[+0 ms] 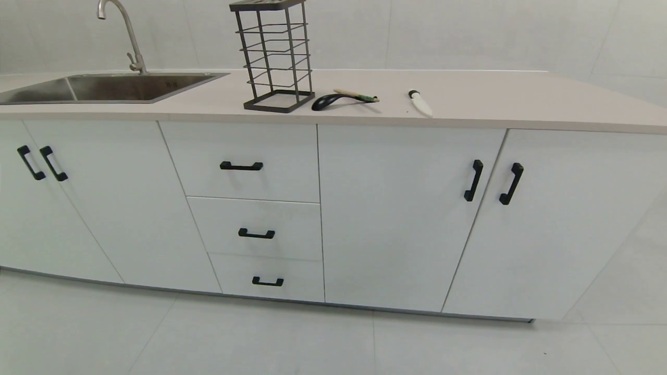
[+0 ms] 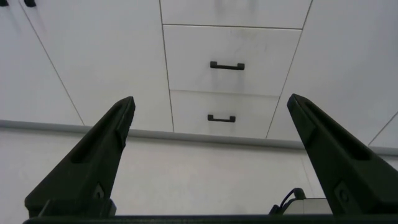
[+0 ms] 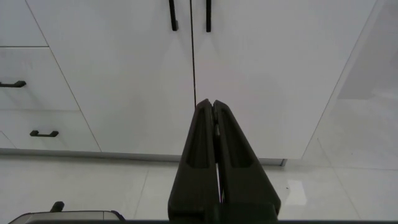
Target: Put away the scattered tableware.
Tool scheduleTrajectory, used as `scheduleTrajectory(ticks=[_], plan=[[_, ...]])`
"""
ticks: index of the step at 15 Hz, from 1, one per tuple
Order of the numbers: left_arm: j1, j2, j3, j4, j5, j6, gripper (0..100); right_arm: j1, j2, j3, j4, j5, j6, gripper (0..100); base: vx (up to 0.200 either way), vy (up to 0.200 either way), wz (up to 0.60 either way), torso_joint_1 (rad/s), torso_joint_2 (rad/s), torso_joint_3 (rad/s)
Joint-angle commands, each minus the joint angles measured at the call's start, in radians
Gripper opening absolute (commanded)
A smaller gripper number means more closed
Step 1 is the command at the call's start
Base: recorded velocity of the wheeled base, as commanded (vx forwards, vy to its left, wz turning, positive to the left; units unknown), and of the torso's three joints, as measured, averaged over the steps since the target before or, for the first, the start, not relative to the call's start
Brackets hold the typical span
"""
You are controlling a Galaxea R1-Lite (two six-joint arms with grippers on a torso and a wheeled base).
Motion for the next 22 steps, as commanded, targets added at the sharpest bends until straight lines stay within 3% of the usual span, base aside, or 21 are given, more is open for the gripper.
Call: scheduleTrajectory(ticks=[1,7,8,14,22], plan=[[0.001,0.0,0.0,0.001,0.0,0.0,100,0.0,0.001,0.0,0.0,0.0,0.0,0,0.0,0.0,0.0,0.0,0.0,0.0],[0.001,0.0,0.0,-0.001,-0.005,0.01,100,0.0,0.001,0.0,0.0,0.0,0.003,0,0.0,0.0,0.0,0.0,0.0,0.0],[0.001,0.0,0.0,-0.001,-0.005,-0.001,100,0.0,0.001,0.0,0.0,0.0,0.003,0,0.0,0.0,0.0,0.0,0.0,0.0],[0.001,0.0,0.0,-0.001,-0.001,0.0,100,0.0,0.001,0.0,0.0,0.0,0.001,0,0.2,0.0,0.0,0.002,0.0,0.005],[0.001,0.0,0.0,0.001,-0.003,0.003,100,0.0,0.001,0.0,0.0,0.0,0.003,0,0.0,0.0,0.15,0.001,0.0,0.001]])
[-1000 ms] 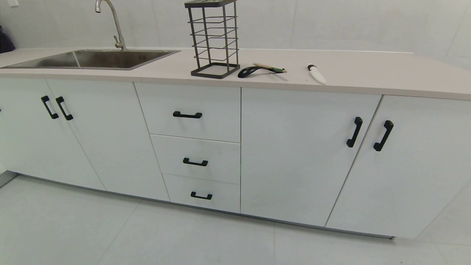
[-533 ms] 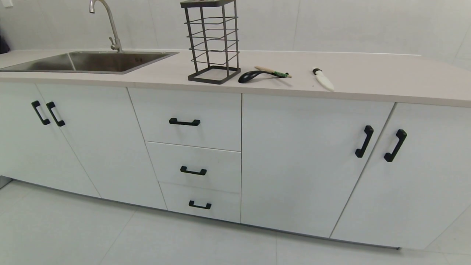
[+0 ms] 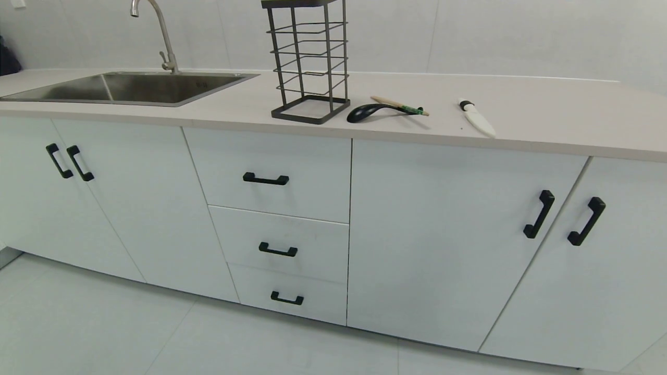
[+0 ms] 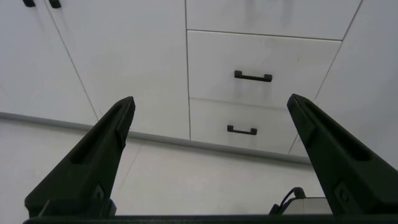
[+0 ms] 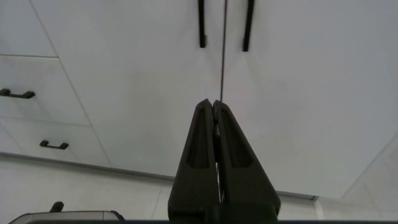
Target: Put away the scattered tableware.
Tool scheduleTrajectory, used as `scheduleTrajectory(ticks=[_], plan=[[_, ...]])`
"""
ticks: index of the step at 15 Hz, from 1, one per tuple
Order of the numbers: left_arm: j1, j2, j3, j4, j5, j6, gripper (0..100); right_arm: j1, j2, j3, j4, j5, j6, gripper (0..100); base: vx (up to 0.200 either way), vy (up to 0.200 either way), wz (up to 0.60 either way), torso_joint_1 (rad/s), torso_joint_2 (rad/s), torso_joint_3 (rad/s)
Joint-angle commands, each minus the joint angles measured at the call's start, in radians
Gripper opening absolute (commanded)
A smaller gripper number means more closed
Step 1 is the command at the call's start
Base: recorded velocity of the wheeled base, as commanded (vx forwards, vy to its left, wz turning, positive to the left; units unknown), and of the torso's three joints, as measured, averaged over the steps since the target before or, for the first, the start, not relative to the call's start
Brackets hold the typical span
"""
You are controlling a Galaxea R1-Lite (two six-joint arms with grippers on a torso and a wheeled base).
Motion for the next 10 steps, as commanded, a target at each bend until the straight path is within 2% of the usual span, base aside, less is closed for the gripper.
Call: scheduleTrajectory(ticks=[1,3,4,5,6,7,10], plan=[[-0.001,0.002,0.0,0.001,-0.003,-0.005,100,0.0,0.001,0.0,-0.001,0.0,0.001,0,0.0,0.0,0.0,0.0,0.0,0.0],[-0.001,0.0,0.0,0.0,-0.035,-0.005,100,0.0,0.001,0.0,-0.001,0.0,0.001,0,0.0,0.0,0.0,0.0,0.0,0.0],[0.0,0.0,0.0,-0.005,-0.078,0.012,100,0.0,0.001,0.0,-0.001,0.0,0.001,0,0.0,0.0,0.0,0.0,0.0,0.0],[0.0,0.0,-0.018,-0.06,-0.089,0.032,100,0.0,0.001,0.0,-0.001,0.0,0.001,0,0.0,0.0,0.0,0.0,0.0,0.0],[0.005,0.011,-0.1,-0.16,-0.106,0.023,100,0.0,0.001,0.0,-0.001,0.0,0.001,0,0.0,0.0,0.0,0.0,0.0,0.0],[0.013,0.044,-0.15,-0.155,-0.132,0.023,100,0.0,0.001,0.0,-0.001,0.0,0.001,0,0.0,0.0,0.0,0.0,0.0,0.0],[0.005,0.069,-0.155,-0.135,-0.144,0.029,100,0.0,0.001,0.0,-0.001,0.0,0.001,0,0.0,0.0,0.0,0.0,0.0,0.0]])
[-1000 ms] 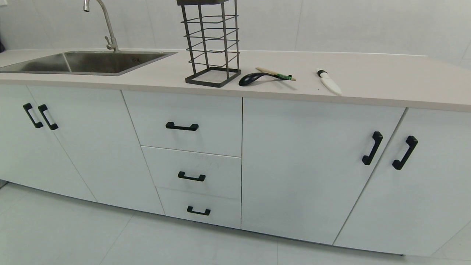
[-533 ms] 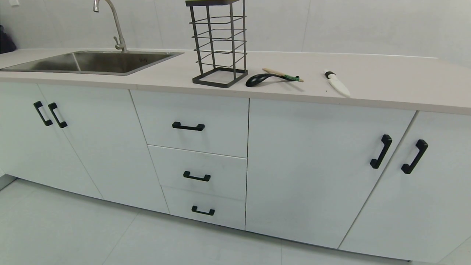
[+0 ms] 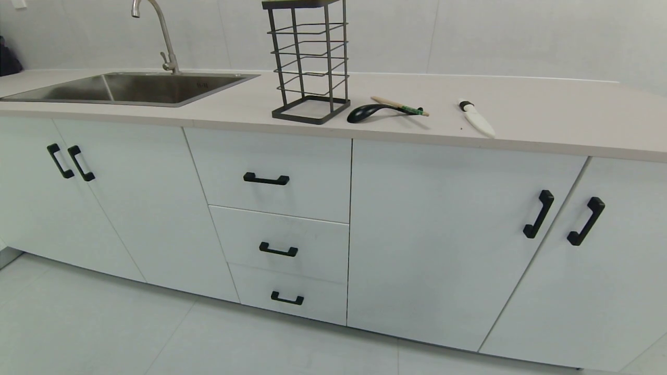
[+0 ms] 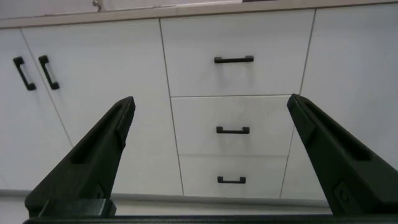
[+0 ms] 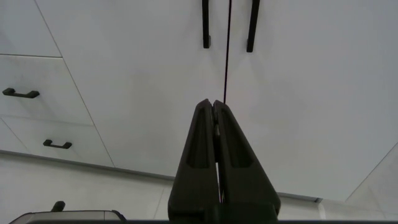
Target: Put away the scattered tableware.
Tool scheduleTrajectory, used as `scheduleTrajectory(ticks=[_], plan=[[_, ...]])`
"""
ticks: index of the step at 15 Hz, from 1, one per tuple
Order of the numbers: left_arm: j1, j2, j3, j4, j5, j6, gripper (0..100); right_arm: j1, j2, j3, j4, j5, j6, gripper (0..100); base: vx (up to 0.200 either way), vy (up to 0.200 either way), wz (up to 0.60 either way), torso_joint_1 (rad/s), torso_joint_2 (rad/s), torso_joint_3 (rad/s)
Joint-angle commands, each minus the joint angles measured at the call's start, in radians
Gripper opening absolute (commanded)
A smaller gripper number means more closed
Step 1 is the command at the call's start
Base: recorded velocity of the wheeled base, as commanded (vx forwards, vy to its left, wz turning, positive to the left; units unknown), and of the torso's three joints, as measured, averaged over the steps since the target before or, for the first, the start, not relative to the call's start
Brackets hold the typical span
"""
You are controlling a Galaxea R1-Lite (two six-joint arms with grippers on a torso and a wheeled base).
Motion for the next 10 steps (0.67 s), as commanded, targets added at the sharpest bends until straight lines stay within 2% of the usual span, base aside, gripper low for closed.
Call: scheduleTrajectory(ticks=[1,2,3,4,5,8,9,10], plan=[[0.004,0.032,-0.016,0.058,-0.003,0.004,100,0.0,0.001,0.0,0.0,0.0,0.0,0,0.0,0.0,0.0,0.0,0.0,0.0],[0.004,0.026,-0.035,0.134,-0.003,0.007,100,0.0,0.001,0.0,0.0,0.0,0.0,0,0.0,0.0,0.0,0.0,0.0,0.0],[-0.018,0.019,-0.128,0.312,-0.011,0.007,100,0.0,0.001,0.0,0.0,0.0,0.0,0,0.2,0.0,0.0,0.002,0.0,0.002],[-0.032,0.016,-0.148,0.36,-0.046,0.018,100,0.0,0.001,0.0,0.0,0.0,0.0,0,0.0,0.0,0.0,0.0,0.0,0.0],[-0.021,-0.006,-0.128,0.342,-0.08,0.05,100,0.0,0.001,0.0,0.0,0.0,0.0,0,0.0,0.0,0.0,0.0,0.0,0.0],[-0.022,-0.007,-0.07,0.262,-0.087,0.073,100,0.0,0.001,0.0,0.0,0.0,0.0,0,0.0,0.0,0.0,0.0,0.0,0.0],[-0.035,0.081,-0.075,0.213,-0.106,0.142,100,0.0,0.001,0.0,0.0,0.0,0.0,0,0.0,0.0,0.0,0.0,0.0,0.0],[-0.047,0.146,-0.075,0.162,-0.132,0.186,100,0.0,0.001,0.0,0.0,0.0,0.0,0,0.0,0.0,0.0,0.0,0.0,0.0]])
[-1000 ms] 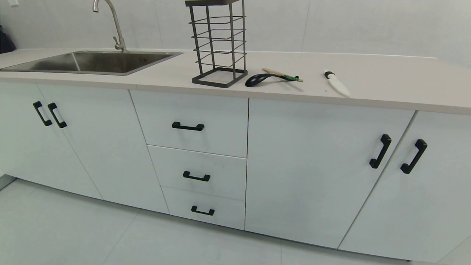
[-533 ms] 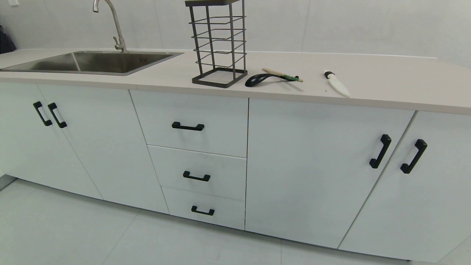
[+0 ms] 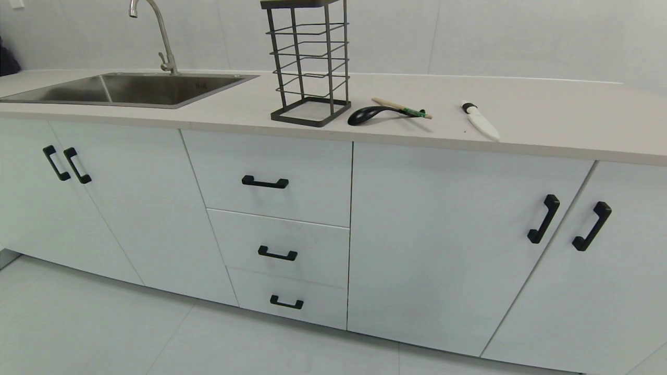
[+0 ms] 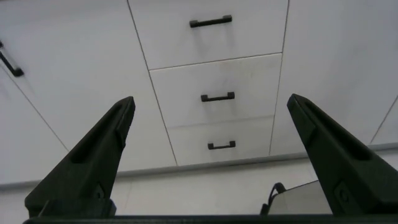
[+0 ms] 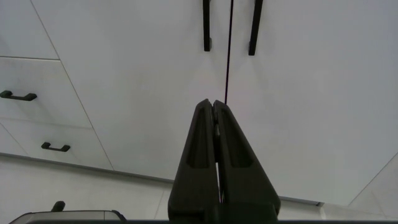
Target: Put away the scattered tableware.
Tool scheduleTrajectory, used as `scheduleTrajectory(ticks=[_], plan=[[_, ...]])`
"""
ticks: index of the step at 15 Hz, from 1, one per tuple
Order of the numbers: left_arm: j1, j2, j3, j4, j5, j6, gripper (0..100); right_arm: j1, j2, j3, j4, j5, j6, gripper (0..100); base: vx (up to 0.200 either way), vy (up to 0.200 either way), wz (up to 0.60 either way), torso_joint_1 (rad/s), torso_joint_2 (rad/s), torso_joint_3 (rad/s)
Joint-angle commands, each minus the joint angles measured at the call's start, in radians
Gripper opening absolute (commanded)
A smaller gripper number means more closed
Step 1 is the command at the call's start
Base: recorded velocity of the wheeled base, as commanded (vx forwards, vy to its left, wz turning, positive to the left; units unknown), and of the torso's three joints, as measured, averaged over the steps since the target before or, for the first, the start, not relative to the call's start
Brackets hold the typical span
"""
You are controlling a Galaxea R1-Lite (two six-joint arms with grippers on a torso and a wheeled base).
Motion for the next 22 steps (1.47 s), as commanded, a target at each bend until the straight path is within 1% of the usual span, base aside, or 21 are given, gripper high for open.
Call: scheduleTrajectory(ticks=[1,2,4,6,7,8,9,10,11,12,14,15,16,17,18,19,20,21,22], plan=[[-0.027,0.152,0.0,-0.085,-0.046,0.075,100,0.0,0.001,0.0,0.0,0.0,0.0,0,0.0,0.0,0.0,0.0,0.0,0.0],[-0.047,0.281,-0.023,-0.171,-0.11,0.115,100,0.0,0.001,0.0,0.0,0.0,0.0,0,0.0,0.0,0.0,0.0,0.0,0.0],[-0.058,0.416,-0.063,-0.222,-0.158,0.194,100,0.0,0.001,0.0,0.0,0.0,0.0,0,0.0,0.0,0.0,0.0,0.0,0.0],[-0.062,0.591,-0.103,-0.248,-0.172,0.377,100,0.0,0.001,0.0,0.0,0.0,0.0,0,0.0,0.0,0.0,0.0,0.0,0.0],[-0.067,0.638,-0.106,-0.249,-0.172,0.443,100,0.0,0.001,0.0,0.0,0.0,0.0,0,0.0,0.0,0.0,0.0,0.0,0.0],[-0.079,0.701,-0.104,-0.254,-0.172,0.521,100,0.0,0.001,0.0,0.0,0.0,0.0,0,0.0,0.0,0.0,0.0,0.0,0.0],[-0.079,0.701,-0.104,-0.254,-0.172,0.521,100,0.0,0.001,0.0,0.0,0.0,0.0,0,0.0,0.0,0.0,0.0,0.0,0.0],[-0.133,0.815,-0.126,-0.253,-0.162,0.648,100,0.0,0.001,0.0,0.0,0.0,0.0,0,0.0,0.0,0.0,0.0,0.0,0.0],[-0.157,0.862,-0.135,-0.253,-0.159,0.678,100,0.0,0.001,0.0,0.0,0.0,0.0,0,0.0,0.0,0.0,0.0,0.0,0.0],[-0.173,0.893,-0.135,-0.253,-0.158,0.693,100,0.0,0.001,0.0,0.0,0.0,0.0,0,0.0,0.0,0.0,0.0,0.0,0.0],[-0.226,1.016,-0.138,-0.259,-0.156,0.754,100,0.0,0.001,0.0,0.0,0.0,0.0,0,0.0,0.0,0.0,0.0,0.0,0.0],[-0.243,1.053,-0.144,-0.271,-0.156,0.762,100,0.0,0.001,0.0,0.0,0.0,0.0,0,0.0,0.0,0.0,0.0,0.0,0.0],[-0.271,1.143,-0.152,-0.323,-0.158,0.78,100,0.0,0.001,0.0,0.0,0.0,0.0,0,0.0,0.0,0.0,0.0,0.0,0.0],[-0.274,1.204,-0.16,-0.366,-0.156,0.802,100,0.0,0.001,0.0,0.0,0.0,0.0,0,0.0,0.0,0.0,0.0,0.0,0.0],[-0.274,1.246,-0.166,-0.386,-0.155,0.823,100,0.0,0.001,0.0,0.0,0.0,0.0,0,0.0,0.0,0.0,0.0,0.0,0.0],[-0.274,1.315,-0.176,-0.412,-0.155,0.869,100,0.0,0.001,0.0,0.0,0.0,0.0,0,0.0,0.0,0.0,0.0,0.0,0.0],[-0.269,1.362,-0.178,-0.418,-0.152,0.897,100,0.0,0.001,0.0,0.0,0.0,0.0,0,0.0,0.0,0.0,0.0,0.0,0.0],[-0.268,1.385,-0.179,-0.418,-0.15,0.898,100,0.0,0.001,0.0,0.0,0.0,0.0,0,0.0,0.0,0.0,0.0,0.0,0.0],[-0.269,1.427,-0.186,-0.42,-0.113,0.903,100,0.0,0.001,0.0,0.0,0.0,0.0,0,0.0,0.0,0.0,0.0,0.0,0.0]])
